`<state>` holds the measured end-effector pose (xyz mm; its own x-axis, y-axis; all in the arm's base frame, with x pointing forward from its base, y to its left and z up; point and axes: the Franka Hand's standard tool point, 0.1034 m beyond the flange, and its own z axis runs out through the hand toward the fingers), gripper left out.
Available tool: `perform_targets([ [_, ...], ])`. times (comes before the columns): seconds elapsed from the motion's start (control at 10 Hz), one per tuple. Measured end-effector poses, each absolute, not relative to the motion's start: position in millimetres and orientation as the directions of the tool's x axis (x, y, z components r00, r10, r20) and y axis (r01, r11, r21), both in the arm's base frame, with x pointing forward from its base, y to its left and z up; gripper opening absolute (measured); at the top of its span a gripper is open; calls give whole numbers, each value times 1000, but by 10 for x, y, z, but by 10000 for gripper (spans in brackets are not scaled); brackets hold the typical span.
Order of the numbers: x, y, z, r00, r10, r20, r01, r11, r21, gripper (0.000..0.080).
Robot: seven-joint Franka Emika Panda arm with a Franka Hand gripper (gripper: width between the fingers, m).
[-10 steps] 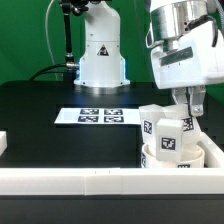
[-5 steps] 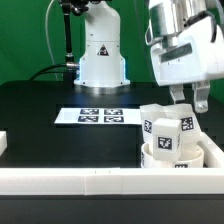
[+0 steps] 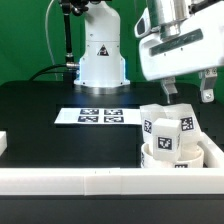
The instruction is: Assemble stool
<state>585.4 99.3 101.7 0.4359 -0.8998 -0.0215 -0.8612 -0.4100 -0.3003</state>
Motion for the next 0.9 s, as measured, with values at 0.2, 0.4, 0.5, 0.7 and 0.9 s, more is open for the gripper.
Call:
perform_targets([
  [0.2, 5867, 933, 1018, 664, -745, 62, -703, -650, -289, 649],
  [0.4, 5881, 988, 1095, 788, -608, 97, -568, -779, -266, 649],
  [0.5, 5899, 984, 1136, 814, -570, 115, -528, -807, -264, 649],
  [0.7, 5902, 964, 1135, 841, -522, 143, -479, -840, -254, 649],
  [0.9, 5903, 973, 1132, 906, -381, 183, -340, -915, -218, 649],
])
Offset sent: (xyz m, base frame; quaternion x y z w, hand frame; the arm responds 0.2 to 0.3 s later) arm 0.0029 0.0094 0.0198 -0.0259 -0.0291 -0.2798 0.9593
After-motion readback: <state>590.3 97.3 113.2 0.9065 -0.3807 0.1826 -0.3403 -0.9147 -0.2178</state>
